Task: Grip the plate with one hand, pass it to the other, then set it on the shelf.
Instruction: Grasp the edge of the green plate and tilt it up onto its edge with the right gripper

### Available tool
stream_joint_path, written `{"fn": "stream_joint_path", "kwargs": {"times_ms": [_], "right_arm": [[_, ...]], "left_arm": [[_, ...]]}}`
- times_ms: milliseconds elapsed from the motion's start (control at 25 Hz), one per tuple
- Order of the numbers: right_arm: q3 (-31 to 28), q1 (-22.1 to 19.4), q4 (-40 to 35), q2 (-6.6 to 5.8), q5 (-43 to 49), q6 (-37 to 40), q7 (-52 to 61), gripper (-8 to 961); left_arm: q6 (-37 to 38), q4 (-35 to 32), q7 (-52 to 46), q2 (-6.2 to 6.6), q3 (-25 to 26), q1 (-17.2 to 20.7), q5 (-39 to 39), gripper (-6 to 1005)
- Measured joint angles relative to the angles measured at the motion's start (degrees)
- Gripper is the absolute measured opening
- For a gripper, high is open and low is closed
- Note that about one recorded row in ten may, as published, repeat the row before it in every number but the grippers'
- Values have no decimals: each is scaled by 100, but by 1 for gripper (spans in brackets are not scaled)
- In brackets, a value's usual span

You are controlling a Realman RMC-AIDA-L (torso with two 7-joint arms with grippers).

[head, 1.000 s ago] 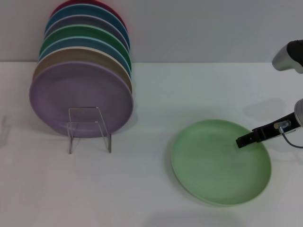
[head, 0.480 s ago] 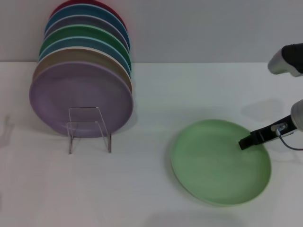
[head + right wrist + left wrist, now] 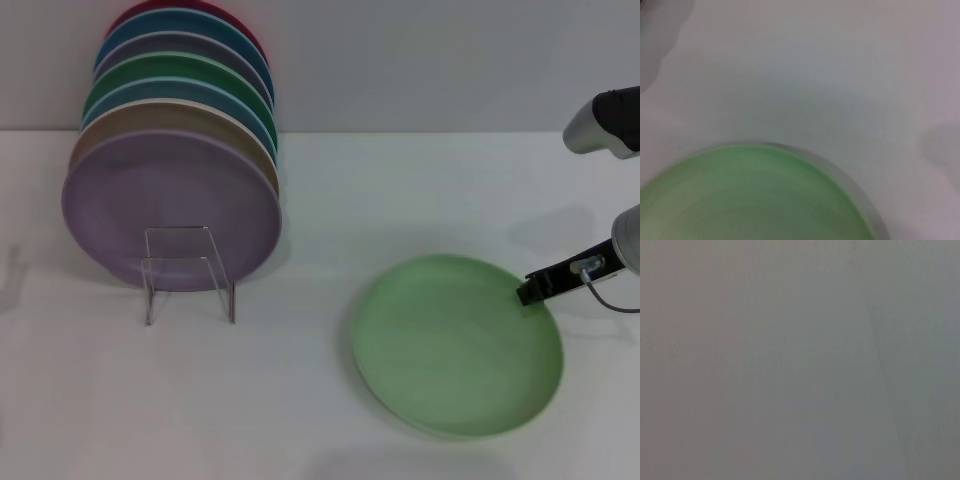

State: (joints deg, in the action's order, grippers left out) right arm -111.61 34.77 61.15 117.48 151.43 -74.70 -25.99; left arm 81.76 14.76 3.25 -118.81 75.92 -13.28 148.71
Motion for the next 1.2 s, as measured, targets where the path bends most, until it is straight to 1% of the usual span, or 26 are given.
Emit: {"fn": "stream_joint_path", "kwargs": {"times_ms": [120,360,480,600,640,680,760,800,840,880,920,1000,1040,1080,1120,1160,1200], "right_arm": [[-15,-3,3,19,-16,0,-96,97],[-90,-65,83,35,-292,-18,-297,11],[-201,-156,277,46,-496,-53,-430,12],[-269,-295,576,56,-794,-146,-572,14],[-286,-407,804,57,-1012,-201,-669,14],[-286,-407,804,57,-1012,-201,-669,15],[-290,-639,1187,81,-1279,-221,-863,16],[-290,-639,1187,81,-1279,-221,-863,16],[-296,-849,1509,123,-1485,-135,-1084,17],[-296,-849,1509,123,-1485,-135,-1084,17],[-298,-936,1627,137,-1585,-87,-1188,18],[-303,-1120,1823,148,-1834,4,-1429,19],[-316,-1282,1969,149,-2088,113,-1663,19],[-316,-1282,1969,149,-2088,113,-1663,20],[-355,-1405,2099,149,-2304,180,-1870,20],[-355,-1405,2099,149,-2304,180,-1870,20],[-392,-1460,2191,149,-2405,194,-1961,21]], "left_arm": [[3,2,0,-5,-35,1,-6,809],[38,37,0,-9,-61,5,-9,808],[115,98,0,-9,-106,24,-3,808],[326,188,-14,-8,-266,80,-5,807],[578,315,-59,8,-475,161,-3,807],[699,396,-73,17,-591,201,-4,807],[914,553,-57,34,-846,269,2,807],[914,553,-57,34,-846,269,2,807],[1105,709,-15,56,-1145,309,10,807],[1105,709,-15,56,-1145,309,10,807],[1182,796,0,65,-1271,330,16,806],[1246,1112,37,79,-1444,420,90,806],[1180,1549,182,97,-1494,581,363,806],[1180,1549,182,97,-1494,581,363,806],[1072,1794,281,115,-1495,675,508,806],[789,2268,468,151,-1487,860,778,806],[789,2268,468,151,-1487,860,778,806]]}}
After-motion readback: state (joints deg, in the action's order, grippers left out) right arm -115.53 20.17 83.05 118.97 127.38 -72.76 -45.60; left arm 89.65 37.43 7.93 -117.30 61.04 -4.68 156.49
